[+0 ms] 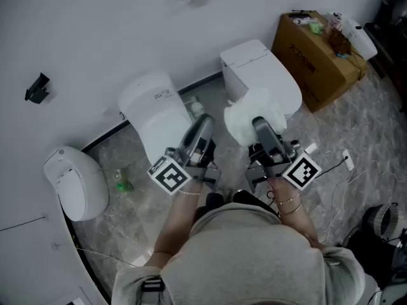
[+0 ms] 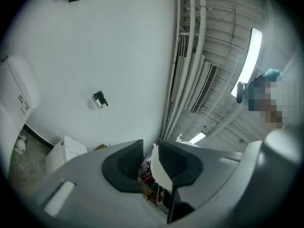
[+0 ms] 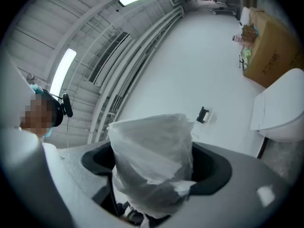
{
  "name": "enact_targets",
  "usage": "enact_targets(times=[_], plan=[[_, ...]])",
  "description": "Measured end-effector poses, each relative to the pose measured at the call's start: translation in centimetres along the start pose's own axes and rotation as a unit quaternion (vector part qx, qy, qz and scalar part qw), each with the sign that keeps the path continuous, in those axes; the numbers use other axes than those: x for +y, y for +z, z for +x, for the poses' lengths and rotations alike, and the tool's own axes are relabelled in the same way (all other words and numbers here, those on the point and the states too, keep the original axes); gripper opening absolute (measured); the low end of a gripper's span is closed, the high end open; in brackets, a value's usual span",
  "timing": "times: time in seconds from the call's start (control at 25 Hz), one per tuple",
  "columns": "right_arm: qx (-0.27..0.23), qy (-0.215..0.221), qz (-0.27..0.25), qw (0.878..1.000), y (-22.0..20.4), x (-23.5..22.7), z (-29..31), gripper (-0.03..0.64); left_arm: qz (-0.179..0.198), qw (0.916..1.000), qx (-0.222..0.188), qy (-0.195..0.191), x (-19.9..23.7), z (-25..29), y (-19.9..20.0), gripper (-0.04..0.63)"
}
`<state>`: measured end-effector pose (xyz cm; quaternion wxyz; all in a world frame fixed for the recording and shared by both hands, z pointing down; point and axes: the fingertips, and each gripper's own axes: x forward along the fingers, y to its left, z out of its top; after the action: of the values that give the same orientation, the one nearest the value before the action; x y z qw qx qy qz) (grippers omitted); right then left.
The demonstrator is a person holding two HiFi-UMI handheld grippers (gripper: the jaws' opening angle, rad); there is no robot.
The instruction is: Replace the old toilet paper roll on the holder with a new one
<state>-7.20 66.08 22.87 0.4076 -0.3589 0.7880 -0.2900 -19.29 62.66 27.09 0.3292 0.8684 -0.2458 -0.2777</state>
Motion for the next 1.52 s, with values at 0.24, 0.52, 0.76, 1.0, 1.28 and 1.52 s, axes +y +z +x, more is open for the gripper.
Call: enact_targets(times=[0.24, 0.52, 0.76, 1.0, 1.28, 1.52], plan=[[0.001, 0.001, -0.003, 1.0, 0.2, 0.1, 0.1, 0.459, 0.003, 1.0, 0.001, -0.009, -0.4, 0.6, -0.2, 0.094], [-0.003, -0.003, 0.004, 1.0, -0.4, 0.2, 0.0, 0.456, 0.006, 0.9993, 0.016, -0.033, -1.6, 0.6, 0.4, 0.094], [-0.002, -0.01, -0.012, 1.0, -2.1, 0.5, 1.6, 0.454, 0.006, 0.9981, 0.031, -0.053, -0.6, 0.3, 1.8, 0.095], [-0.006, -0.018, -0.023, 1.0, -2.9, -0.4, 2.5, 0.454, 0.005, 0.9975, 0.039, -0.059, 1.0, 0.6, 2.6, 0.094], [-0.001, -0.018, -0.018, 1.0, -1.5, -4.8, 5.8, 0.454, -0.005, 0.9979, 0.032, -0.055, 4.5, 4.1, 3.0, 0.095], [0.028, -0.014, -0.021, 0.999, 2.1, -10.6, 10.1, 0.453, 0.004, 0.9992, 0.013, -0.039, 8.8, 10.5, 3.6, 0.094]])
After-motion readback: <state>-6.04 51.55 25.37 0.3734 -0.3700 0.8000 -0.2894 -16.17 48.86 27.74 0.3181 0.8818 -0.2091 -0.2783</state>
